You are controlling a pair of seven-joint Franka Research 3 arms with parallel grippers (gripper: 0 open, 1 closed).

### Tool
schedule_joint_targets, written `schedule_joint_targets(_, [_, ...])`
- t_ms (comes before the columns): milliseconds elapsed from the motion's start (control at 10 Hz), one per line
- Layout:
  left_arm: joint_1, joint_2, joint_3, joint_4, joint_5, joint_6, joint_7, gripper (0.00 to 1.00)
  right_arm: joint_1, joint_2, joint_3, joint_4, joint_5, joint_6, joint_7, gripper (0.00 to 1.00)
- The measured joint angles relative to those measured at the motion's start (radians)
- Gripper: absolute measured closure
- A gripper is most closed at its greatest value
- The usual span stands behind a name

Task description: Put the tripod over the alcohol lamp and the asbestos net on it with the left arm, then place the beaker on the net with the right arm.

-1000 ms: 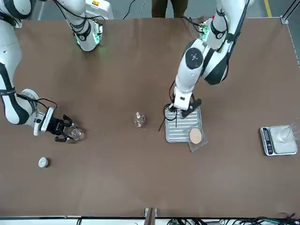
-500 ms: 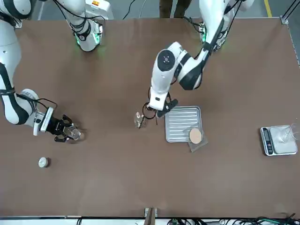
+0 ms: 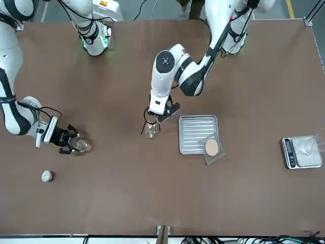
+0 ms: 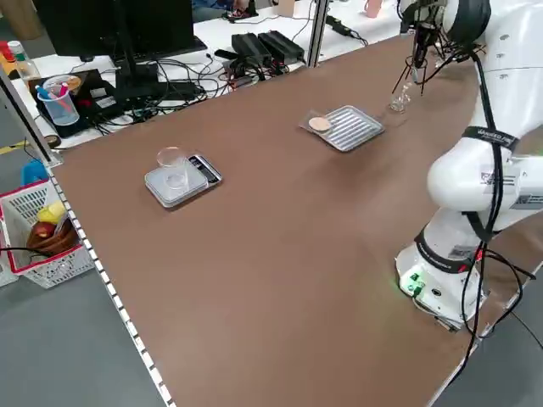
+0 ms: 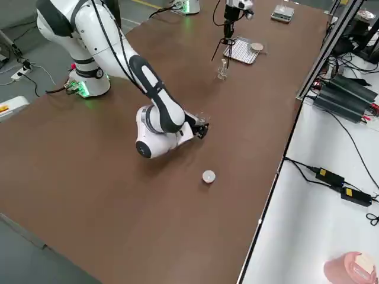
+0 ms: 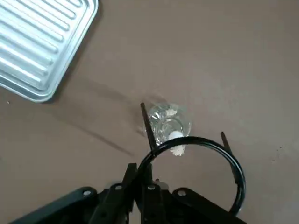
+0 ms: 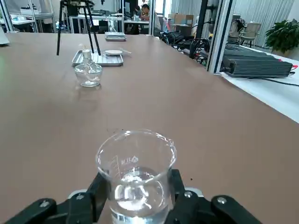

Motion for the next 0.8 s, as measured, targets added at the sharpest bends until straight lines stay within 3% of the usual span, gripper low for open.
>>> schedule_joint_targets(800, [-0.003, 0.099, 0.024, 0.069, 0.000, 0.046, -0.005, 0.92, 0.005, 0.000, -0.004, 0.001, -0.001, -0.008, 0.000, 0.42])
